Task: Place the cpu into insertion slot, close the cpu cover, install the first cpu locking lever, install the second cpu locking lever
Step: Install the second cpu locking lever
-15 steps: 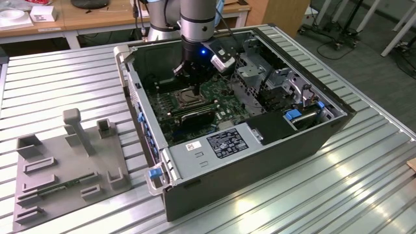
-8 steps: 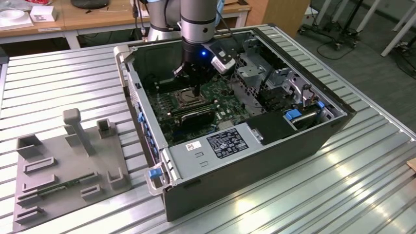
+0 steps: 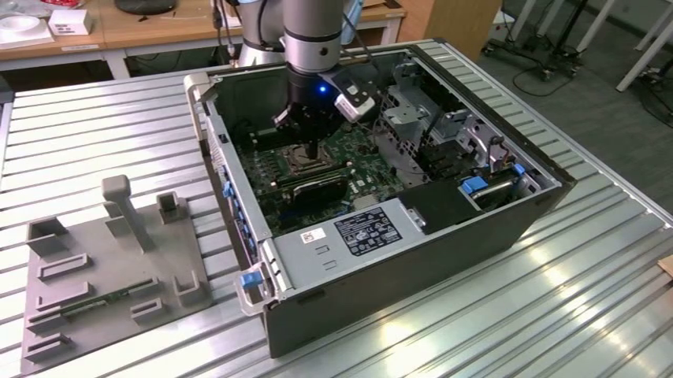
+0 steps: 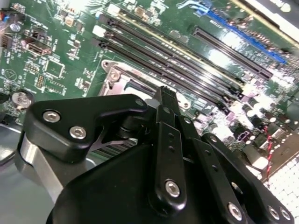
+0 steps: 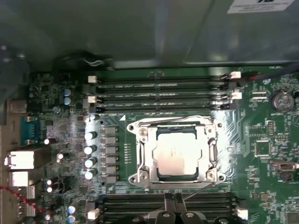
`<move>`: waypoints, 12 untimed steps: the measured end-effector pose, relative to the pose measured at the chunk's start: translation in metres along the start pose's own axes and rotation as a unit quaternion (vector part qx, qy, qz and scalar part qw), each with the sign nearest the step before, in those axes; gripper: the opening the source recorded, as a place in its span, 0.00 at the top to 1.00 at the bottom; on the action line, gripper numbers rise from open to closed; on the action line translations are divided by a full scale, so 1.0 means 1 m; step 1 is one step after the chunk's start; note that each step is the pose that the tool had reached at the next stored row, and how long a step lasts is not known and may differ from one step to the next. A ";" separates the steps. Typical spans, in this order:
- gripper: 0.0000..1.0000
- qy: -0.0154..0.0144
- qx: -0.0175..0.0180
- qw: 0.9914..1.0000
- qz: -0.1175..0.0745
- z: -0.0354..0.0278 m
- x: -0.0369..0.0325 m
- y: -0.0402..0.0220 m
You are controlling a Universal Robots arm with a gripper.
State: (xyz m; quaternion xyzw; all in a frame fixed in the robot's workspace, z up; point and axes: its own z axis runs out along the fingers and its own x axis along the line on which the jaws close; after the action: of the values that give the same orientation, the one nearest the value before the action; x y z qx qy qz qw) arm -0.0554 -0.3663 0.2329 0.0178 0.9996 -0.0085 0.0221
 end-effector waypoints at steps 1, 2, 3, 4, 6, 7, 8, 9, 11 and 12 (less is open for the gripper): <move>0.89 0.000 0.000 1.000 0.000 0.0000 0.0010 -0.0011; 0.89 0.000 0.000 1.000 0.000 -0.0001 0.0019 -0.0021; 0.89 0.000 0.000 1.000 0.000 -0.0001 0.0029 -0.0029; 0.89 0.000 0.000 1.000 0.000 -0.0001 0.0041 -0.0034; 0.89 0.000 0.000 1.000 0.000 0.0001 0.0071 -0.0041; 0.89 -0.001 0.000 1.000 0.000 0.0005 0.0087 -0.0044; 0.89 -0.001 0.000 1.000 0.000 0.0010 0.0101 -0.0046; 0.89 -0.001 0.000 1.000 0.000 0.0017 0.0116 -0.0048; 0.89 -0.002 0.000 1.000 0.000 0.0030 0.0148 -0.0054; 0.89 -0.002 0.000 1.000 0.000 0.0038 0.0164 -0.0056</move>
State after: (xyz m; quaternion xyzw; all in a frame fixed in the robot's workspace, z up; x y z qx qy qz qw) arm -0.0718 -0.3715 0.2285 0.0178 0.9995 -0.0085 0.0240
